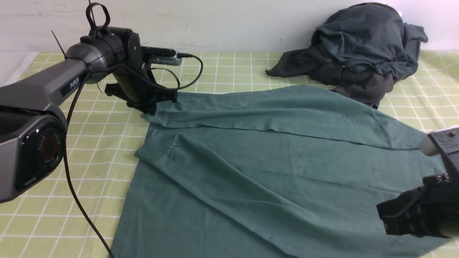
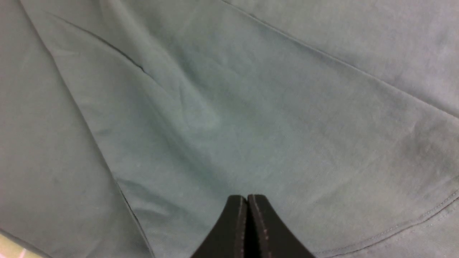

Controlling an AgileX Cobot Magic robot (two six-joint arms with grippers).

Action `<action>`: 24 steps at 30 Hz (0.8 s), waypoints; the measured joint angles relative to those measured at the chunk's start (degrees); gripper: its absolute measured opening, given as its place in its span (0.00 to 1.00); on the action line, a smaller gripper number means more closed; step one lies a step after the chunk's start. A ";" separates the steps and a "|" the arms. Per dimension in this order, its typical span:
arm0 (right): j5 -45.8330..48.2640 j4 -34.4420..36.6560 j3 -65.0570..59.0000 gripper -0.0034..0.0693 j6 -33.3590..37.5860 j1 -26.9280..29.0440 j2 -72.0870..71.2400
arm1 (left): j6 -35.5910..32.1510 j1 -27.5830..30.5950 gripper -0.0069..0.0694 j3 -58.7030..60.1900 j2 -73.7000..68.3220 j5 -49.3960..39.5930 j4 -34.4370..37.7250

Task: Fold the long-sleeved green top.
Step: Use the left arm to clamp the cuff farthest from it, then use the left arm to drag and drop the cuff onto the cuff closest to the left arm

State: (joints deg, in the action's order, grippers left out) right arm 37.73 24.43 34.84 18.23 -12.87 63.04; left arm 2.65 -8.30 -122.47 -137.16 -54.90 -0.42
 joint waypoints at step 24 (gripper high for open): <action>0.23 0.00 0.00 0.03 0.06 0.00 0.00 | -10.06 -2.29 0.10 42.05 30.10 -12.13 8.39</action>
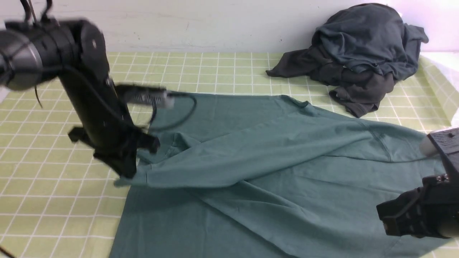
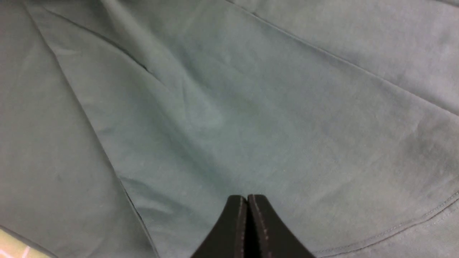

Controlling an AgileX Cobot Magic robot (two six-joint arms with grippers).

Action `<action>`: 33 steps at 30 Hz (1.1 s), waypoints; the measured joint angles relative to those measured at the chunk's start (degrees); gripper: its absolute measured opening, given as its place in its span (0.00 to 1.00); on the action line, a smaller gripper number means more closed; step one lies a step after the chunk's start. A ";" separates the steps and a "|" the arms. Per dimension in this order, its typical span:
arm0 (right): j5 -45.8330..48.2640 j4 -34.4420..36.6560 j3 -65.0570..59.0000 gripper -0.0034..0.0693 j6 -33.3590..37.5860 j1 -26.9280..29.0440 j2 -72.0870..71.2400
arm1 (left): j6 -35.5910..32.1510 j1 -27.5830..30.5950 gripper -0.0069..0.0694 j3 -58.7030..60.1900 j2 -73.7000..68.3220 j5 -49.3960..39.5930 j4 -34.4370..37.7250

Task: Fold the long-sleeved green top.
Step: Use the left arm to drag and drop the cuff onto the cuff closest to the left arm, then use both arms simultaneously to clamp the lower edge of the clothing fabric

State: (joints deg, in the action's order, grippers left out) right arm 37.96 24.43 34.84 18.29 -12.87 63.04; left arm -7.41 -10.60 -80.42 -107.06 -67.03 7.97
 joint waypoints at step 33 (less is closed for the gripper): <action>1.99 1.68 0.00 0.03 1.08 0.00 0.00 | -0.10 -13.79 0.60 22.12 14.03 7.33 -5.11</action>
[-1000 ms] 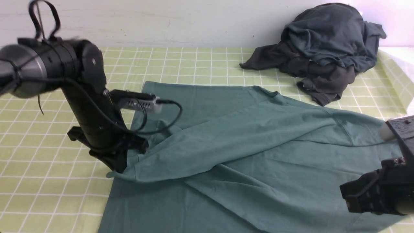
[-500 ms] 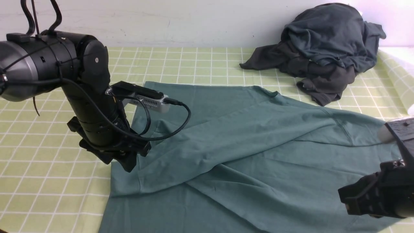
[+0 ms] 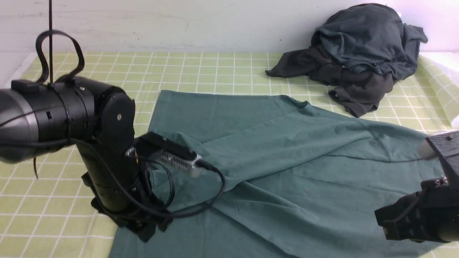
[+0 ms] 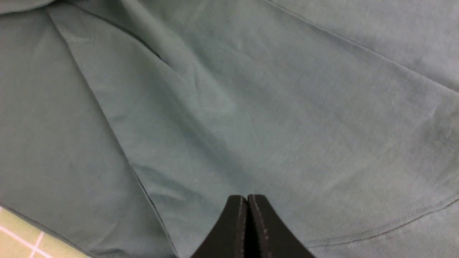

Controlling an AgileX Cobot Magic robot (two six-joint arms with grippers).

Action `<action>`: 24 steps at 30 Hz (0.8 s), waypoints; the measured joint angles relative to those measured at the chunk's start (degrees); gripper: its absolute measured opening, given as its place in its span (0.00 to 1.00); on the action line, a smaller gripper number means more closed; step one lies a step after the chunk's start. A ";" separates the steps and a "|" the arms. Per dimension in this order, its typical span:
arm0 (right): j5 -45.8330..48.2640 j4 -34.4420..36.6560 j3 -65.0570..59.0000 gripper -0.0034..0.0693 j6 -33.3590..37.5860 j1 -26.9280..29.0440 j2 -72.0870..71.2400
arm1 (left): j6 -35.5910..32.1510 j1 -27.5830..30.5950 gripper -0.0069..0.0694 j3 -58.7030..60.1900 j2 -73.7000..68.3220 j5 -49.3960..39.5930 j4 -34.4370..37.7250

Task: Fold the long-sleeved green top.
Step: Use both arms simultaneously to clamp the lower edge of the clothing fabric

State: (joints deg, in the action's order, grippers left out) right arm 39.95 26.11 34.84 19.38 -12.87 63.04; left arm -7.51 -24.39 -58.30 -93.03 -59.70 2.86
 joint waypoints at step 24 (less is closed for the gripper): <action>0.41 3.01 0.00 0.03 5.90 0.00 0.00 | -18.14 -11.94 0.60 21.71 22.75 19.16 6.78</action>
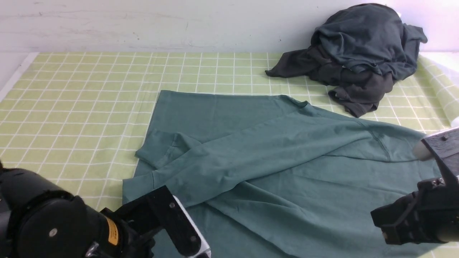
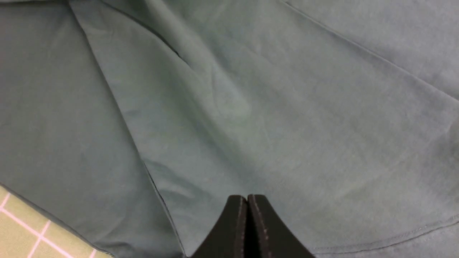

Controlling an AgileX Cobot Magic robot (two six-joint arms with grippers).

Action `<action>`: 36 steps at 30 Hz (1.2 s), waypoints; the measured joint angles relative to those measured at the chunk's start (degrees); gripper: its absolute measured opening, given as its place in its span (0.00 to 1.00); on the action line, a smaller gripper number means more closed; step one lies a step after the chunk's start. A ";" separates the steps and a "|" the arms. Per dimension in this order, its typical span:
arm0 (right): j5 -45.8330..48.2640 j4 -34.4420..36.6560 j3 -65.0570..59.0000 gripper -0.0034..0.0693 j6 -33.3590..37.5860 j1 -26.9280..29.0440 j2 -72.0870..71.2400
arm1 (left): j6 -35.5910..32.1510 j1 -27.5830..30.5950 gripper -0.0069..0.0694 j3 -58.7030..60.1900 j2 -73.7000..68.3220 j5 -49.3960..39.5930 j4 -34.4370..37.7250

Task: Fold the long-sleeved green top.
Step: Use both arms simultaneously to clamp the lower edge of the clothing fabric

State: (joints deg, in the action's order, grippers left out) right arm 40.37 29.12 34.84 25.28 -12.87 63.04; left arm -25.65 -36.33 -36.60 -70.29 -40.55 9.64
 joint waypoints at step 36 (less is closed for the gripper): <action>4.54 3.45 0.00 0.03 2.99 0.00 0.00 | -1.67 -0.41 0.27 4.60 -13.18 -2.16 -24.47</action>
State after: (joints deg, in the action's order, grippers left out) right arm 44.91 32.57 34.84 28.27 -12.87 63.04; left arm -27.33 -36.73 -31.99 -83.46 -42.71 -14.83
